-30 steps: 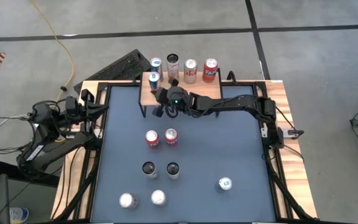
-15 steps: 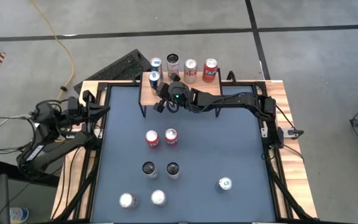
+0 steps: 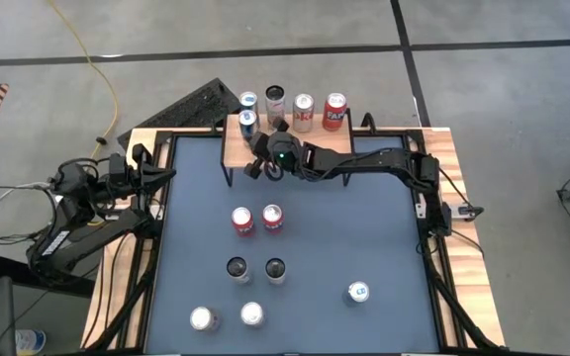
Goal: Place canned beverage on shelf
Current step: Put the top blue soda can on the shelf aligned with the other blue soda can
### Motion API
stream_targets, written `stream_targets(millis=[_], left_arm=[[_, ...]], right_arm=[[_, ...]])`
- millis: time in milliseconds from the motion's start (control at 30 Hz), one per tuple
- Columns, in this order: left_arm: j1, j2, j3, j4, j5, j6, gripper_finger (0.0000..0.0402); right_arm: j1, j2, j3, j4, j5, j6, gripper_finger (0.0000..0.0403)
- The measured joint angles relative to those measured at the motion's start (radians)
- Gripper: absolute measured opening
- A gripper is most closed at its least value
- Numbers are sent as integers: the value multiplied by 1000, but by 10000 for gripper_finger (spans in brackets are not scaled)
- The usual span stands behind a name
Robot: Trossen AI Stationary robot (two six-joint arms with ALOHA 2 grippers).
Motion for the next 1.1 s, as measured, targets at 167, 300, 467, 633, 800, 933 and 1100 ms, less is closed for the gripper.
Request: stream_targets(millis=[167, 300, 467, 633, 800, 933, 1100], left_arm=[[0, 0, 0, 0, 0, 15, 0], [0, 0, 0, 0, -2, 23, 0], [0, 0, 0, 0, -3, 18, 0], [0, 0, 0, 0, -4, 18, 0], [0, 0, 0, -1, -5, 18, 0], [0, 0, 0, -1, -5, 18, 0], [0, 0, 0, -1, -5, 26, 0]], right_arm=[[9, 0, 0, 10, -36, 0, 0], [-11, 14, 0, 32, -40, 1, 0], [-29, 29, 0, 41, -55, 2, 0], [-31, 30, 0, 42, -54, 2, 0], [-42, 30, 0, 43, -45, 2, 0], [-49, 30, 0, 42, -45, 2, 0], [-55, 30, 0, 42, -54, 2, 0]])
